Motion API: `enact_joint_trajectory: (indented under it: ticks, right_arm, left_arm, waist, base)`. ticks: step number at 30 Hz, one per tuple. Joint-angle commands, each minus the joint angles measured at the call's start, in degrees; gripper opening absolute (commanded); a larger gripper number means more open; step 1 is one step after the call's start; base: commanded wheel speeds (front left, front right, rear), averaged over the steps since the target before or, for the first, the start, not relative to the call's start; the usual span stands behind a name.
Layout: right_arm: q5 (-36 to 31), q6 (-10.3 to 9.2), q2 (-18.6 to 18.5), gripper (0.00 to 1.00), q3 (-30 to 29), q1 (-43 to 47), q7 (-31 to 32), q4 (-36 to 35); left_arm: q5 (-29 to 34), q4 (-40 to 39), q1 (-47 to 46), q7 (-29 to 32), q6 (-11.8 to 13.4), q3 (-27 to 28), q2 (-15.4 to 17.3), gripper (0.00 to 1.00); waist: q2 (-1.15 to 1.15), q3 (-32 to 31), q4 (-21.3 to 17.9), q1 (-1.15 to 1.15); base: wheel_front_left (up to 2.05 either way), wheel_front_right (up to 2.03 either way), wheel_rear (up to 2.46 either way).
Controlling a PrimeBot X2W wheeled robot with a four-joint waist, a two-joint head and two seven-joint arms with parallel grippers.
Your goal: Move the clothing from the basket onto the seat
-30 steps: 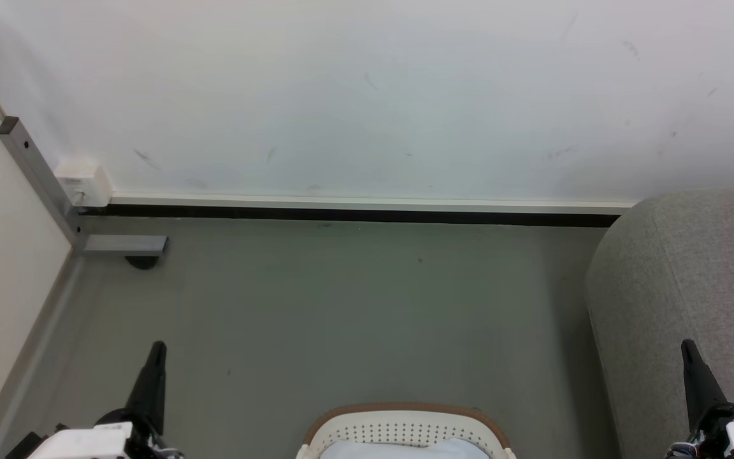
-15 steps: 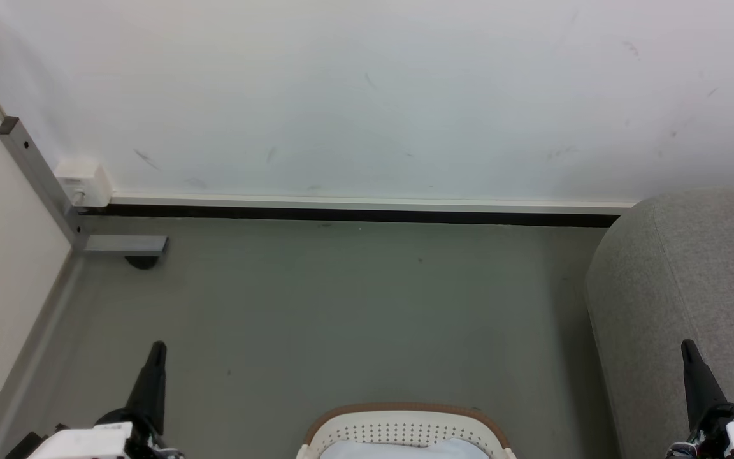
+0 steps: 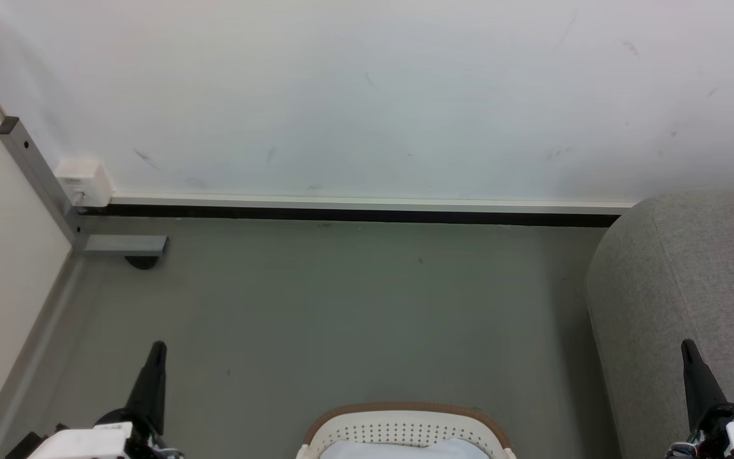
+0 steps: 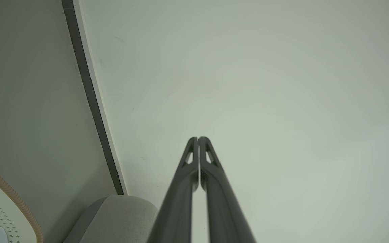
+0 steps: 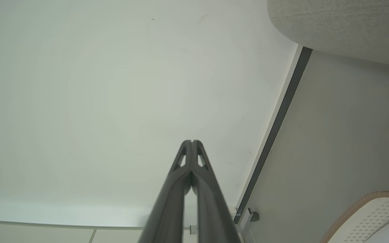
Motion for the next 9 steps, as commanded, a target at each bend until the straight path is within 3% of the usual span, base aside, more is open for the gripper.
enact_joint_trajectory:
  ticks: [1, 9]
  right_arm:
    - [0.07, -0.12, -0.45, 0.0, -0.23, -0.74, 0.14, -0.28]
    - [0.07, -0.12, -0.45, 0.0, -0.23, -0.74, 0.14, -0.28]
  left_arm:
    - [-0.8, -0.19, -0.46, 0.21, -0.24, 0.08, 0.12, 0.0]
    - [-0.8, -0.19, -0.46, 0.21, -0.24, 0.08, 0.13, 0.0]
  waist:
    - [0.0, 0.0, 0.0, 0.0]
    - [0.0, 0.0, 0.0, 0.0]
  base:
    - [0.0, 0.0, 0.0]
    - [0.0, 0.0, 0.0]
